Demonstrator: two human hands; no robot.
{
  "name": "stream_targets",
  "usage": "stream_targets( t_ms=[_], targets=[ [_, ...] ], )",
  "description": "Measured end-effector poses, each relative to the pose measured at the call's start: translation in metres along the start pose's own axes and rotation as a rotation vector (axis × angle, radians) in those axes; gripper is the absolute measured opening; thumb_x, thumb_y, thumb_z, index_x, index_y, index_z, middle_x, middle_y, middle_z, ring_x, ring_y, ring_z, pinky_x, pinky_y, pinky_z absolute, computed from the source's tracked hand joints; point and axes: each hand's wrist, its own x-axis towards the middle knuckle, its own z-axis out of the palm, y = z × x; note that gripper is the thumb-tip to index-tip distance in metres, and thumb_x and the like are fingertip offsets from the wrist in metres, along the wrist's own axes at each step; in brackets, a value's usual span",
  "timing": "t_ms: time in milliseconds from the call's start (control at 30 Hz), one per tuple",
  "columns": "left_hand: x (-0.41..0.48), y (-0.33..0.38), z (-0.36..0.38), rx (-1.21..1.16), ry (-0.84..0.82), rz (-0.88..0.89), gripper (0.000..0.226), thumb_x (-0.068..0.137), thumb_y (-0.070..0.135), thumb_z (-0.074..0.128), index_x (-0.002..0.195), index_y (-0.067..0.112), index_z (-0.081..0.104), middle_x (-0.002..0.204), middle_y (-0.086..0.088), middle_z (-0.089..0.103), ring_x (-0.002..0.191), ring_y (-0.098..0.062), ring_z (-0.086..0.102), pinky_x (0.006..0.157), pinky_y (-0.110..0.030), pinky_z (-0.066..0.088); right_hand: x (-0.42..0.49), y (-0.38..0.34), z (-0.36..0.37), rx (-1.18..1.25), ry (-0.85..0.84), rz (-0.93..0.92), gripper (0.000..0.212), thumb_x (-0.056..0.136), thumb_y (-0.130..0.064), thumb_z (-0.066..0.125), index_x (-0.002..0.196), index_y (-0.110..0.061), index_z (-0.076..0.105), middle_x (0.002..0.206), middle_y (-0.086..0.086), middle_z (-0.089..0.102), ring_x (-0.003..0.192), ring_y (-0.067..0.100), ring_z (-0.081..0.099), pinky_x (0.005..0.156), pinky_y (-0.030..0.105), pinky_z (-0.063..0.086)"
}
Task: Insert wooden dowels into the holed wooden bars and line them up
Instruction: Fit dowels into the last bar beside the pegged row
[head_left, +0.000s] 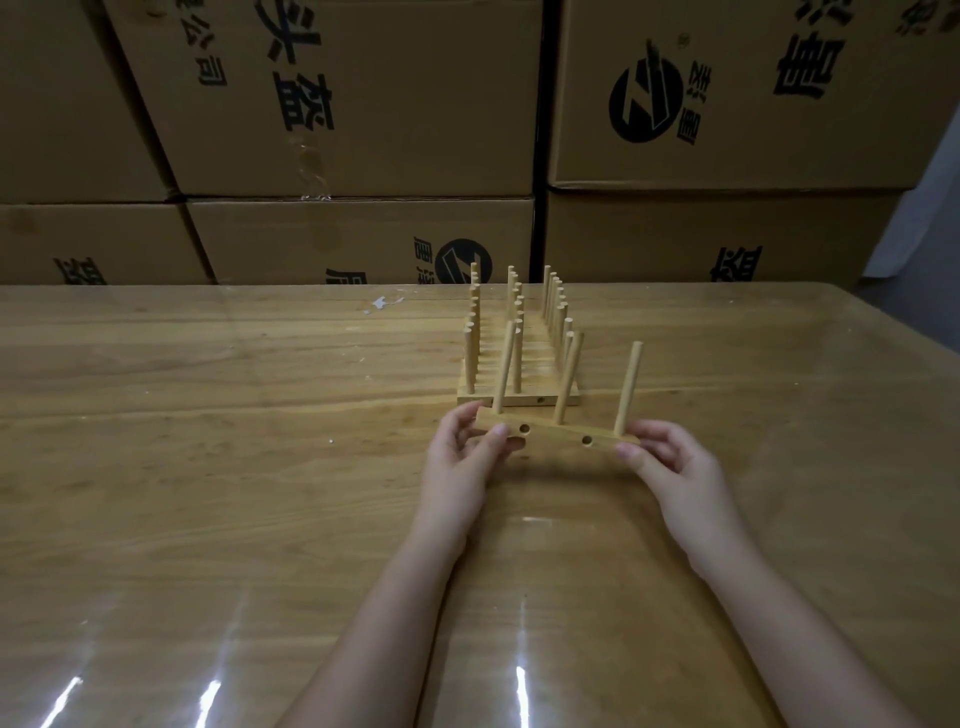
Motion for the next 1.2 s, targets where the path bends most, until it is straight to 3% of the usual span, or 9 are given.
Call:
stream_targets(
  t_ms=[67,133,200,300,400,600,967,1200],
  targets=[
    [-0.001,-0.002,0.0,0.225,0.03,0.028,0.033,0.091,0.016,0.062,0.122,0.022,0.054,0.122,-0.011,0.061,0.1,-0.016,0.065,0.096,-0.035,0.051,0.0,0.002,0.001,-0.051,0.02,-0.006,0.019,0.084,-0.017,0.066,0.093,-0.032,0.059,0.098,-0.006,0.065,0.095,0.001,0.058,0.072,0.012,0.04],
    [-0.001,-0.003,-0.002,0.411,0.049,0.066,0.037,0.09,0.023,0.064,0.126,0.022,0.056,0.121,-0.004,0.059,0.101,-0.009,0.06,0.09,-0.023,0.049,0.002,0.005,0.0,-0.099,0.037,-0.008,0.018,0.084,-0.017,0.066,0.096,-0.029,0.06,0.098,-0.005,0.066,0.092,-0.003,0.057,0.069,0.006,0.039],
    [0.0,-0.002,-0.005,0.536,0.049,0.103,0.038,0.09,0.026,0.064,0.127,0.021,0.057,0.118,0.001,0.057,0.097,-0.003,0.055,0.082,-0.014,0.045,0.003,0.008,-0.002,-0.156,0.031,0.007,0.019,0.084,-0.019,0.066,0.101,-0.026,0.06,0.102,-0.002,0.066,0.095,0.003,0.059,0.076,0.011,0.042],
    [0.001,-0.002,-0.012,0.775,0.034,0.108,0.038,0.09,0.031,0.064,0.126,0.022,0.058,0.116,0.002,0.06,0.105,-0.011,0.053,0.093,-0.029,0.046,0.004,0.013,-0.003,-0.4,-0.006,0.023,0.023,0.085,-0.029,0.064,0.108,-0.029,0.061,0.11,-0.004,0.066,0.106,0.013,0.057,0.098,0.037,0.04],
    [0.0,-0.002,-0.015,0.976,0.068,0.14,0.038,0.09,0.034,0.063,0.125,0.022,0.061,0.112,-0.001,0.061,0.11,-0.02,0.046,0.098,-0.037,0.04,0.004,0.014,-0.004,-0.577,-0.013,-0.03,0.024,0.087,-0.035,0.061,0.111,-0.033,0.06,0.112,-0.009,0.066,0.11,0.012,0.054,0.096,0.03,0.027],
    [-0.001,-0.004,-0.014,1.118,0.098,0.11,0.038,0.092,0.034,0.06,0.127,0.021,0.061,0.116,-0.005,0.056,0.114,-0.025,0.043,0.1,-0.036,0.037,0.006,0.019,0.0,-0.738,-0.007,-0.09,0.029,0.089,-0.028,0.059,0.117,-0.034,0.058,0.113,-0.011,0.064,0.114,0.011,0.05,0.106,0.035,0.023],
    [0.01,-0.009,-0.012,1.23,0.197,0.091,0.038,0.094,0.033,0.057,0.128,0.017,0.06,0.117,-0.01,0.056,0.113,-0.028,0.048,0.099,-0.038,0.041,0.008,0.018,0.001,-0.73,-0.002,-0.098,0.029,0.09,-0.03,0.054,0.119,-0.032,0.055,0.119,-0.009,0.059,0.121,0.014,0.043,0.104,0.036,0.023],
    [0.046,0.003,-0.018,1.312,0.189,0.032,0.032,0.095,0.031,0.056,0.119,0.013,0.065,0.115,-0.013,0.058,0.11,-0.033,0.054,0.088,-0.035,0.044,0.008,0.016,0.003,-0.708,0.033,-0.078,0.026,0.09,-0.028,0.054,0.116,-0.029,0.058,0.118,-0.01,0.061,0.118,0.014,0.046,0.102,0.031,0.021]
  ],
)
